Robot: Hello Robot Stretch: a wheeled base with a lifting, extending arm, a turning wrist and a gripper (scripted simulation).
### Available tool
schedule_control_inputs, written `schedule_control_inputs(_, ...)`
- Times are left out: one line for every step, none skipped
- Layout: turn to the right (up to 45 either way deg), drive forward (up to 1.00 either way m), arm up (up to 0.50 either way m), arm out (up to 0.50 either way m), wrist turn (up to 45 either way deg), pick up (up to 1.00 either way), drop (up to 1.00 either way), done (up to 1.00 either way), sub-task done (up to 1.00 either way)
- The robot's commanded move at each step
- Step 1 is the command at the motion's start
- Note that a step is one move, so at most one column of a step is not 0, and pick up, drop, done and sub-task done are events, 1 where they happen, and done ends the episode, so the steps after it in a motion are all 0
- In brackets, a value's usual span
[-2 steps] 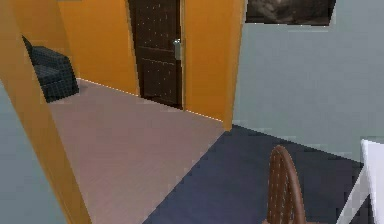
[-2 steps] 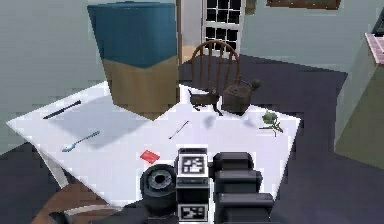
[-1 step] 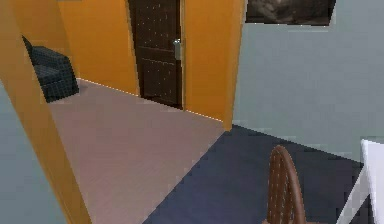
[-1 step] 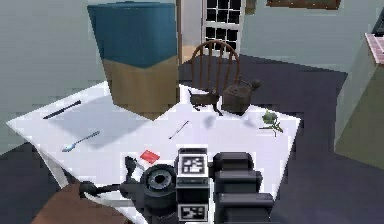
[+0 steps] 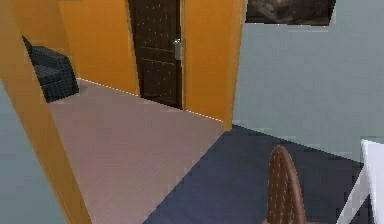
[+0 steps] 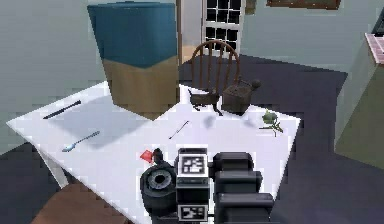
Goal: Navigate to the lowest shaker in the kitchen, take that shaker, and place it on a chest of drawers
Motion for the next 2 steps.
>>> schedule_control_inputs(0.0,0.0,0.0,0.0,18.0,0.0,0.0,0.0,0.0)
schedule_control_inputs(0.0,0.0,-0.3,0.0,0.0,0.0,0.0,0.0,0.0)
